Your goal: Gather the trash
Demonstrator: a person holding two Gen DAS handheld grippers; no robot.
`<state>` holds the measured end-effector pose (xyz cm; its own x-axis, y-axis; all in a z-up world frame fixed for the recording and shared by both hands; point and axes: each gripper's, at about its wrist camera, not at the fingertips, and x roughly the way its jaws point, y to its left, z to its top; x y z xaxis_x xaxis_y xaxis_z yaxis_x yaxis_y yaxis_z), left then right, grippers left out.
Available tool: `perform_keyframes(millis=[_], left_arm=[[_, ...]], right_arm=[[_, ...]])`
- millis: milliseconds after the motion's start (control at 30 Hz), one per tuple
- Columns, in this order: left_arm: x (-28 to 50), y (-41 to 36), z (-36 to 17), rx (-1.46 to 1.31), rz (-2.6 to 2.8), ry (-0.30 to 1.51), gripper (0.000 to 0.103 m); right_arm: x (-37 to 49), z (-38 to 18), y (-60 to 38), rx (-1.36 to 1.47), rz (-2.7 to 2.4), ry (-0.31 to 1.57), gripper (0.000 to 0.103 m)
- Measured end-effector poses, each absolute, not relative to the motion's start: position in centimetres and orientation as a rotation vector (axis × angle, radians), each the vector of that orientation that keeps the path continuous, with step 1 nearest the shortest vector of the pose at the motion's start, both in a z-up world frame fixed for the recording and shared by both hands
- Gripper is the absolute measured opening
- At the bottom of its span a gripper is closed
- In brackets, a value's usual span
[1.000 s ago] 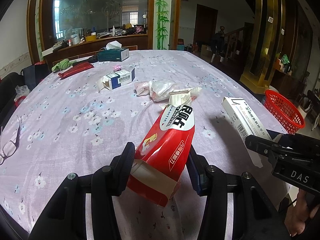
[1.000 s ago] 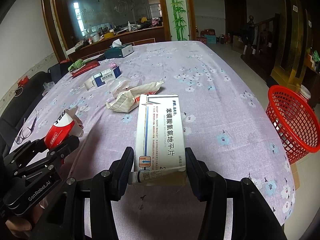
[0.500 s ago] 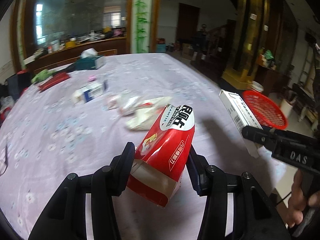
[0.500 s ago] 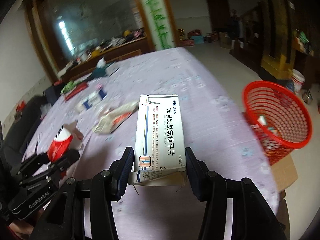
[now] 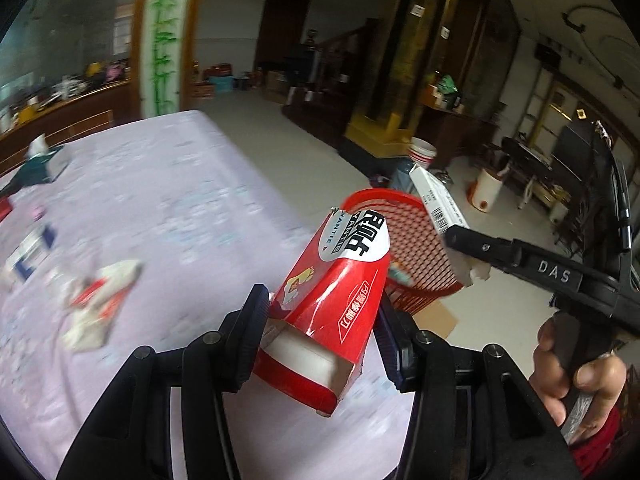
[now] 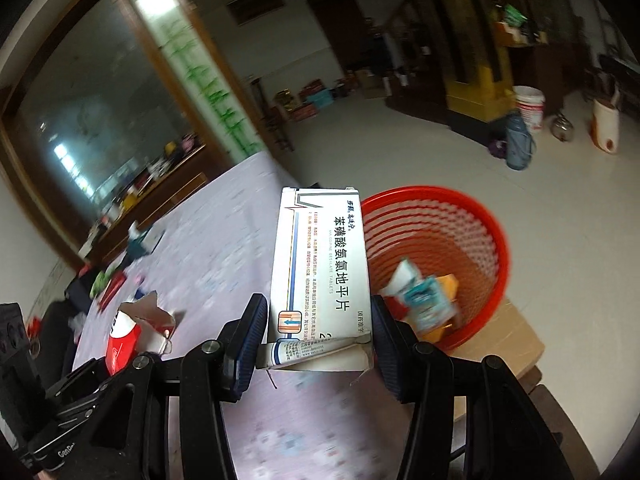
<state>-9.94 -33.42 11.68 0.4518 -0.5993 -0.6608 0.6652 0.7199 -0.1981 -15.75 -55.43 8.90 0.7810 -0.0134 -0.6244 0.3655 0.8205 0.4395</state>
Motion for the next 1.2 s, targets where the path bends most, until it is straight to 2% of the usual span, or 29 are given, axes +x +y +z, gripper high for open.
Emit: perform_keyframes(millis=[300, 367, 433, 467, 800, 967, 1200], left_arm=[[-7.1, -43.3, 10.0, 0.113, -0.853, 0.838, 0.052], [-6.6, -45.2, 9.7, 0.120, -0.870, 0.830, 0.055], [-6.1, -46.3, 9.4, 0.118, -0.859, 0.821, 0.065], [-5.7, -46.6, 9.2, 0.108, -0.860, 0.827, 0.065], [-6.5, -43.0, 9.6, 0.045, -0.879, 0.839, 0.071], [-5.9, -43.8, 11.2, 0.014, -0.899, 0.838, 0.071], [-5.3, -43.8, 10.4, 0.012, -0.906, 0.870, 0.071]], right_arm=[[-14.8, 7.7, -62.3, 0.670, -0.287, 0.644, 0.056], [-14.3, 7.3, -63.2, 0.683, -0.294, 0.652, 0.058], [-13.2, 6.7, -64.1, 0.679, -0.299, 0.667, 0.059], [-13.0, 6.5, -64.5, 0.679, -0.316, 0.676, 0.059], [-15.0, 7.0, -63.1, 0.688, -0.315, 0.623, 0.062], [-16.0, 7.8, -62.3, 0.704, -0.330, 0.596, 0.062], [-17.5, 8.8, -61.1, 0.676, -0.309, 0.595, 0.064]])
